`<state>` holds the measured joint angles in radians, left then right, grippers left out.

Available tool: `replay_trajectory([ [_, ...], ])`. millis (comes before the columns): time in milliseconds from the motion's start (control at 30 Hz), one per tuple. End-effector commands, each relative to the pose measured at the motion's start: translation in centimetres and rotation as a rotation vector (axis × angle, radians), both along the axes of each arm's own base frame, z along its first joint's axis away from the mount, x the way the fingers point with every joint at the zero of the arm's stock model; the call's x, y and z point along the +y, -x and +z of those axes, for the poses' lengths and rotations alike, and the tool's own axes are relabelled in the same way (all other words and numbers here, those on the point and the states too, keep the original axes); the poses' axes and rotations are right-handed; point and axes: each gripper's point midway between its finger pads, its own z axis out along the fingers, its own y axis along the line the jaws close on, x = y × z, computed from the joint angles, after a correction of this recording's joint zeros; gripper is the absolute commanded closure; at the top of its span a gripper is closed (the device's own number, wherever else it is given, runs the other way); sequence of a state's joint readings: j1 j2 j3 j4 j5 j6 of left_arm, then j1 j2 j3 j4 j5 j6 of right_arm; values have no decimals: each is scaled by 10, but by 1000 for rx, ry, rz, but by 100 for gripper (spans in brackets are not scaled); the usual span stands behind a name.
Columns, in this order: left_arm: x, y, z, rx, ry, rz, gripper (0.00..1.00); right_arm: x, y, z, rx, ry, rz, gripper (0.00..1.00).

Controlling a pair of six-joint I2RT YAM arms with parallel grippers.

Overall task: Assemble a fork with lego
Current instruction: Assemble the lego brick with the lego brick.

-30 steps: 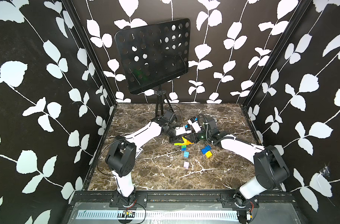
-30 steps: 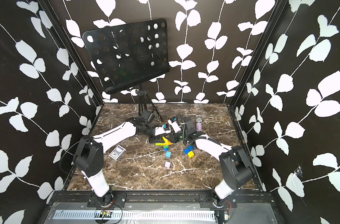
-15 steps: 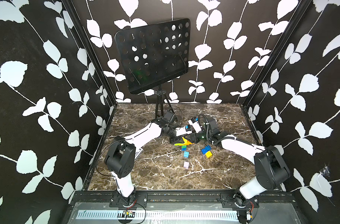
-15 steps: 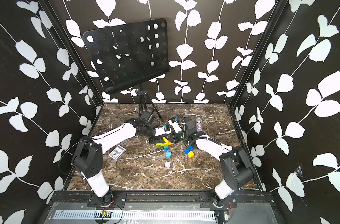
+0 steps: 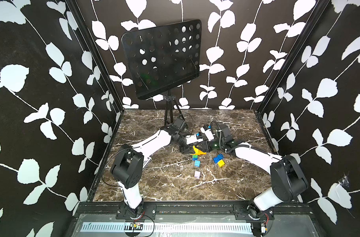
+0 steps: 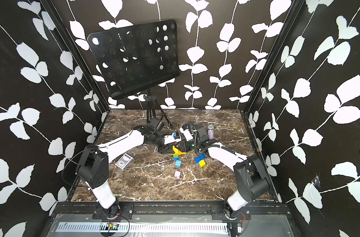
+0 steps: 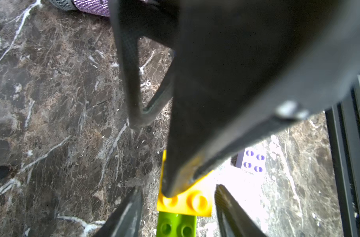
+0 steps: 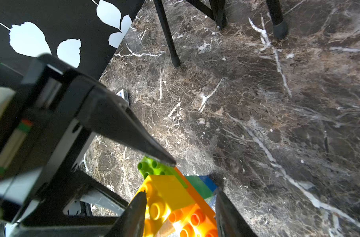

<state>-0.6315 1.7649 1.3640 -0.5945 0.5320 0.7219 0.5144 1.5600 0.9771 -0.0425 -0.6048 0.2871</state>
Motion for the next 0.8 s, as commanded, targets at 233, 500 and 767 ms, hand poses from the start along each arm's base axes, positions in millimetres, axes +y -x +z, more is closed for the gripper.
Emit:
replay_trajectory([
  [233, 0, -1, 35, -54, 73, 46, 32, -6, -5, 45, -96, -49, -16, 42],
  [500, 29, -1, 75, -118, 158, 143, 26, -49, -5, 50, -151, 106, -119, 42],
  [767, 59, 13, 97, -60, 251, 321, 20, -99, 10, 39, -111, 295, -267, 42],
])
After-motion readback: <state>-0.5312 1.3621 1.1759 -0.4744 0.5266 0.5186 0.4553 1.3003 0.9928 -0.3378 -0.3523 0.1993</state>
